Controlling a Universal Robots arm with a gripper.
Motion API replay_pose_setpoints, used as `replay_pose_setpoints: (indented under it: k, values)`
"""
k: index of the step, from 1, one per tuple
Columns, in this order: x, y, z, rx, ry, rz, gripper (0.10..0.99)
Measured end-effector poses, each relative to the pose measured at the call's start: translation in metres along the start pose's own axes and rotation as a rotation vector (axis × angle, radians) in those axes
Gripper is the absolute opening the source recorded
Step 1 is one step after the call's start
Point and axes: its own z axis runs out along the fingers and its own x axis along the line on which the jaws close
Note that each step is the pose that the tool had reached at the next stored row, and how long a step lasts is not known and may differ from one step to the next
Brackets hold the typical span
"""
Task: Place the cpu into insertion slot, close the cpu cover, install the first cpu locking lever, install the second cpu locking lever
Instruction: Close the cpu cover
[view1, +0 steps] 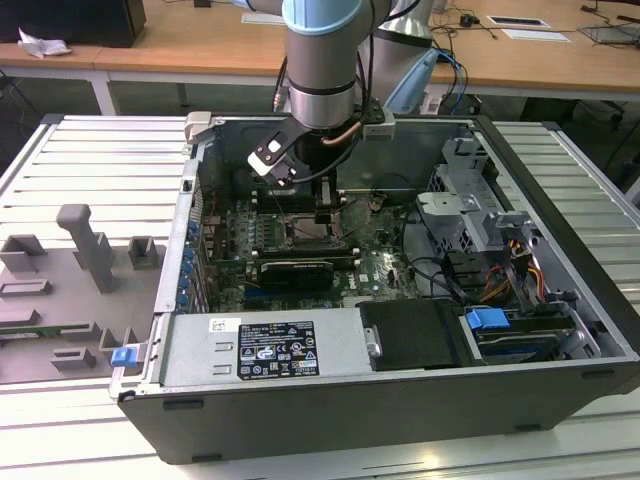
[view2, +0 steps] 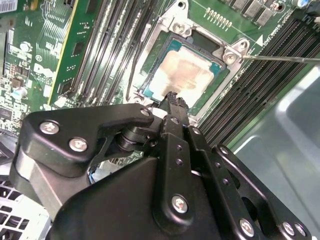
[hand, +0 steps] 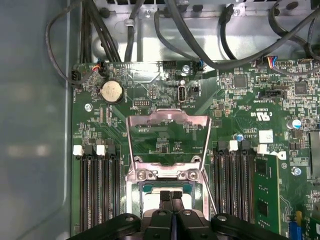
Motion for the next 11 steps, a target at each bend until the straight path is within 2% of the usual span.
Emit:
replay_pose_setpoints:
  k: [11]
  values:
    - [0.0001,0.0033,0.0003,0.0,0.0,0.0,0.106]
